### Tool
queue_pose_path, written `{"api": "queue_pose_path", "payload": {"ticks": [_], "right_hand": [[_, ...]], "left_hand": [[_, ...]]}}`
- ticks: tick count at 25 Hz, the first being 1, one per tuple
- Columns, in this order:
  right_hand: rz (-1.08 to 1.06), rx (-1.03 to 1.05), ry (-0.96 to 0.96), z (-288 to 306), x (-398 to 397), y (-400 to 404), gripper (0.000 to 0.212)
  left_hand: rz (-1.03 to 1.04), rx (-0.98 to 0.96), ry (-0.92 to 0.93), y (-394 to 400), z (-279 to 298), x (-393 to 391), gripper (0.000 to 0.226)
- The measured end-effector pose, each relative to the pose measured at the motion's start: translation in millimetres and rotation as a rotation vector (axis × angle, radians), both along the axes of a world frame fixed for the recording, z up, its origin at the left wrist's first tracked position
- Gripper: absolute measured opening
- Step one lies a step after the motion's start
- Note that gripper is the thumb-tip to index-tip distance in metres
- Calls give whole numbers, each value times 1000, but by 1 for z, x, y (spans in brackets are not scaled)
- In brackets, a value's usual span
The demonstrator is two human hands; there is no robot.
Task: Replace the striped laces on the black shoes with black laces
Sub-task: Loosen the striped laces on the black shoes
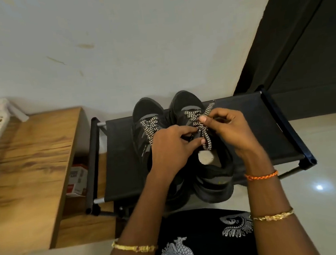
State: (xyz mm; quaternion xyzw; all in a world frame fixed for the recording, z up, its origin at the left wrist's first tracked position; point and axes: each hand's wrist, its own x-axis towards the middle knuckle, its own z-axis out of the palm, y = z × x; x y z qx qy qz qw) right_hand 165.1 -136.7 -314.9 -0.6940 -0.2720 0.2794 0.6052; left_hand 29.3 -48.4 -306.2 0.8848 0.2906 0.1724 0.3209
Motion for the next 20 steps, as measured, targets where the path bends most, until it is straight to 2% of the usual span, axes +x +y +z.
{"api": "queue_pose_path", "payload": {"ticks": [4, 13, 17, 20], "right_hand": [[-134, 104, 74, -4, -10, -5, 10], [-197, 50, -272, 20, -30, -17, 13], [-219, 356, -148, 69, -44, -24, 10], [-178, 478, -176, 103, -53, -28, 8]], "left_hand": [[19, 43, 16, 0, -3, -1, 35], [48, 117, 81, 0, -5, 0, 36], [48, 151, 72, -1, -4, 0, 36], [39, 153, 63, -1, -6, 1, 35]]}}
